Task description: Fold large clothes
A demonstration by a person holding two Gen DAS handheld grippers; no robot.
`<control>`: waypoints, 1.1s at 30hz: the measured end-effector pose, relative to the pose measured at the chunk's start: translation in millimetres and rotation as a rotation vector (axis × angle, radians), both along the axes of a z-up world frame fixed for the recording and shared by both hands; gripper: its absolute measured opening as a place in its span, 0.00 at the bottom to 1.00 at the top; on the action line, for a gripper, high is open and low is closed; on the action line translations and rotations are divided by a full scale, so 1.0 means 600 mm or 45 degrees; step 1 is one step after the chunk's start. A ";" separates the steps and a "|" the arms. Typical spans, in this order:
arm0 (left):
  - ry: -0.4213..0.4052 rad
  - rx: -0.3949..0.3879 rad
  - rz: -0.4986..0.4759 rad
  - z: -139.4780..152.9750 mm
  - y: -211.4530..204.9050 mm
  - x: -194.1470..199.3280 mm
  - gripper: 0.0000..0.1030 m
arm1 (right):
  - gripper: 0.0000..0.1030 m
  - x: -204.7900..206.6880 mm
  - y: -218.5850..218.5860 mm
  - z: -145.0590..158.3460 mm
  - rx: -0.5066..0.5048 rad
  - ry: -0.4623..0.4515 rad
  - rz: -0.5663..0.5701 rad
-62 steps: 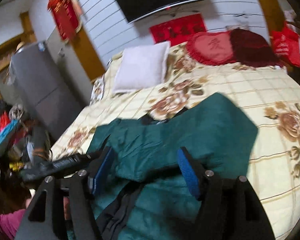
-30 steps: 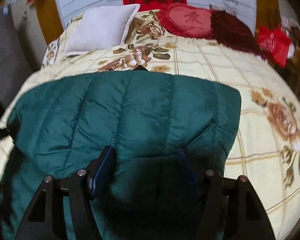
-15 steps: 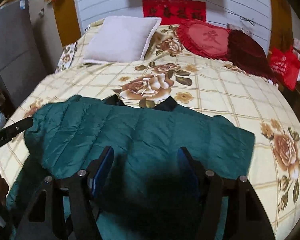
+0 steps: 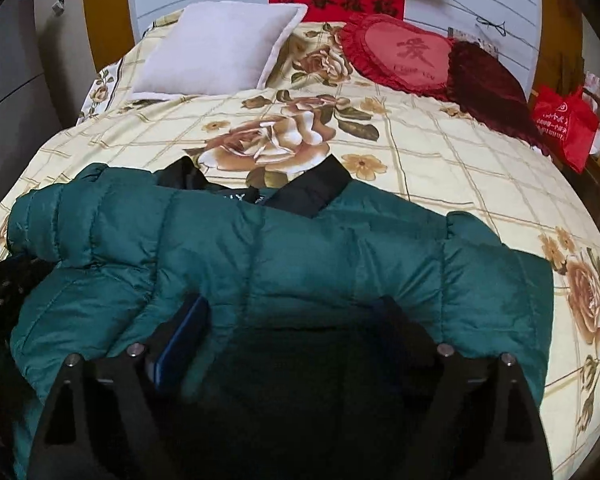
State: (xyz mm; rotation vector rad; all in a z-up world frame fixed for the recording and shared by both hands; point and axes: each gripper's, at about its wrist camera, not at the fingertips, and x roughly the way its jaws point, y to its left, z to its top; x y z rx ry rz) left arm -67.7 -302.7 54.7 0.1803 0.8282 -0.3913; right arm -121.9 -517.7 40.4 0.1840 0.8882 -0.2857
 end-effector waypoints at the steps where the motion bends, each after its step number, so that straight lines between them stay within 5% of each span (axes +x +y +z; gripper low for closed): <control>1: 0.003 -0.007 0.000 -0.001 0.001 0.000 0.47 | 0.84 -0.005 0.004 0.008 0.001 -0.003 -0.002; 6: -0.001 -0.023 0.003 -0.002 0.004 -0.001 0.47 | 0.84 -0.069 0.049 0.061 -0.021 -0.138 0.086; 16: -0.007 -0.022 -0.002 -0.003 0.002 -0.004 0.47 | 0.83 -0.076 0.066 -0.002 -0.030 -0.003 0.103; 23: -0.013 -0.039 -0.001 -0.008 0.004 -0.004 0.47 | 0.83 -0.149 -0.006 0.060 -0.068 -0.105 -0.008; 28: -0.026 -0.038 0.005 -0.009 0.001 -0.007 0.48 | 0.78 -0.140 -0.087 0.009 -0.044 0.037 -0.120; 33: -0.033 -0.018 0.006 -0.009 -0.002 -0.009 0.48 | 0.81 -0.143 -0.108 -0.015 0.071 0.028 -0.161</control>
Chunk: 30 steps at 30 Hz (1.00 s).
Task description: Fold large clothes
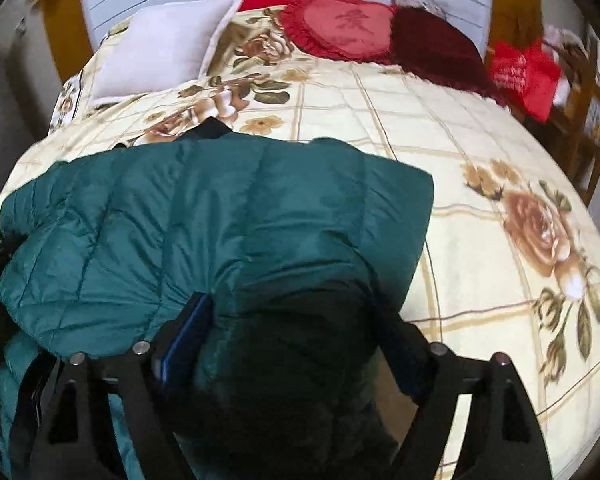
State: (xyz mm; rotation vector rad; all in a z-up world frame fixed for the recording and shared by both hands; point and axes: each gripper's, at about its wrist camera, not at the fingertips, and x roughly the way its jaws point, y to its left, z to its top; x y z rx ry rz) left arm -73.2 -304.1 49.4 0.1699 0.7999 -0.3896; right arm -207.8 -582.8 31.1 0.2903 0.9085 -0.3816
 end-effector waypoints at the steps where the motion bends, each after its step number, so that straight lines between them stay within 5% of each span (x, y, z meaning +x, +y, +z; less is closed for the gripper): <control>1: 0.001 -0.003 0.000 0.000 0.000 0.000 0.48 | 0.80 -0.005 0.005 0.009 -0.015 -0.003 0.000; 7: -0.006 0.002 0.002 0.000 -0.001 -0.001 0.48 | 0.79 -0.048 0.056 0.064 -0.131 -0.104 0.046; 11: -0.011 -0.005 -0.001 0.001 -0.001 -0.002 0.48 | 0.79 -0.031 0.070 0.014 -0.125 0.015 0.087; 13: -0.010 -0.004 -0.006 0.008 0.003 -0.007 0.48 | 0.79 -0.028 0.064 0.000 -0.093 0.016 0.067; 22: -0.030 -0.059 -0.029 0.060 0.078 -0.085 0.48 | 0.79 -0.124 0.072 0.083 -0.003 -0.081 0.046; 30: -0.031 -0.032 -0.012 0.077 0.163 -0.182 0.48 | 0.79 -0.229 0.103 0.082 0.107 -0.049 0.028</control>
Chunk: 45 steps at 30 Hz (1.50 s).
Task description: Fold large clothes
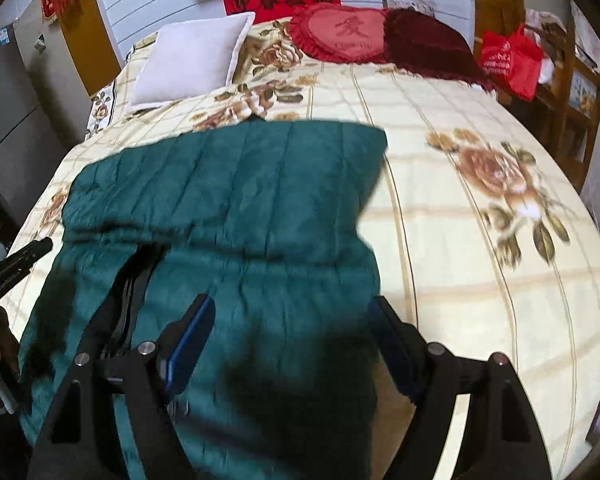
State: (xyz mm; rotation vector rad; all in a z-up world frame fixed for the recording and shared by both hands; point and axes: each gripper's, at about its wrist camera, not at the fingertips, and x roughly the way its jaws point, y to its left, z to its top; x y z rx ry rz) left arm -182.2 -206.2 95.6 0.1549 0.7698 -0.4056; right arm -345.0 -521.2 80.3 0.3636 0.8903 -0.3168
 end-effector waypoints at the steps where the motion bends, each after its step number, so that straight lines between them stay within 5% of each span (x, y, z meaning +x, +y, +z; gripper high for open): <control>1: -0.004 0.004 0.005 0.001 0.009 -0.009 0.48 | 0.79 -0.014 0.007 -0.001 0.001 0.003 0.001; 14: -0.010 0.025 0.064 -0.002 0.120 -0.115 0.48 | 0.80 -0.135 0.092 -0.021 0.012 0.101 0.088; 34: 0.041 0.058 0.076 -0.021 0.164 -0.146 0.48 | 0.80 -0.229 0.106 -0.035 0.043 0.187 0.069; 39: 0.119 0.003 0.065 -0.030 0.200 -0.147 0.48 | 0.82 -0.240 0.101 -0.059 0.067 0.231 0.057; 45: 0.347 -0.180 0.085 -0.059 0.266 -0.129 0.48 | 0.84 -0.255 0.087 -0.080 0.157 0.213 0.041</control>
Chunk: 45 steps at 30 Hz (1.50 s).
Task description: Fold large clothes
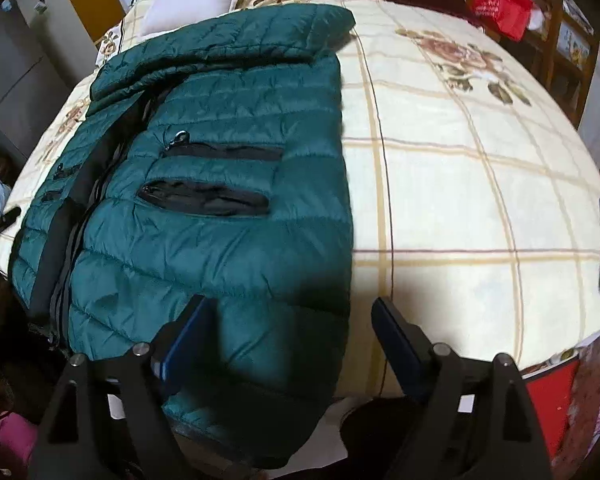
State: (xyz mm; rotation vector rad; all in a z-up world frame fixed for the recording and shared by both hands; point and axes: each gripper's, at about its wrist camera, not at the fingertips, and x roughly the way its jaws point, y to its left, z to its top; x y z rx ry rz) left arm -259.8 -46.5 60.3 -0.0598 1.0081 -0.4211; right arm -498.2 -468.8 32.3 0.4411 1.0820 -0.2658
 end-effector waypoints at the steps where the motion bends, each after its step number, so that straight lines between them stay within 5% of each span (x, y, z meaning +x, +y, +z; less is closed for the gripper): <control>1: 0.024 -0.019 -0.007 -0.004 0.005 0.000 0.48 | 0.86 -0.001 -0.003 -0.003 0.014 -0.001 -0.007; 6: 0.135 -0.079 -0.080 -0.027 0.011 -0.012 0.60 | 0.87 -0.006 -0.007 -0.014 0.061 0.002 -0.012; 13: 0.168 -0.026 -0.126 -0.038 0.008 -0.019 0.63 | 0.89 -0.005 0.006 -0.019 0.086 0.011 0.059; 16: 0.233 -0.096 -0.086 -0.044 0.027 -0.008 0.64 | 0.89 -0.007 0.015 -0.018 0.118 -0.009 0.099; 27: 0.149 0.017 -0.143 -0.042 -0.005 -0.040 0.73 | 0.91 -0.004 0.033 -0.018 0.165 -0.139 0.168; 29: 0.153 0.022 -0.137 -0.043 -0.007 -0.040 0.73 | 0.86 -0.004 0.033 -0.017 0.158 -0.143 0.169; 34: 0.147 0.026 -0.135 -0.043 -0.008 -0.041 0.73 | 0.55 -0.009 0.027 -0.017 0.189 -0.168 0.186; 42: 0.117 0.054 -0.138 -0.043 -0.015 -0.045 0.73 | 0.55 -0.016 0.021 -0.021 0.234 -0.211 0.205; 45: 0.110 0.021 -0.172 -0.037 -0.017 -0.050 0.47 | 0.33 -0.013 0.028 -0.019 0.230 -0.240 0.196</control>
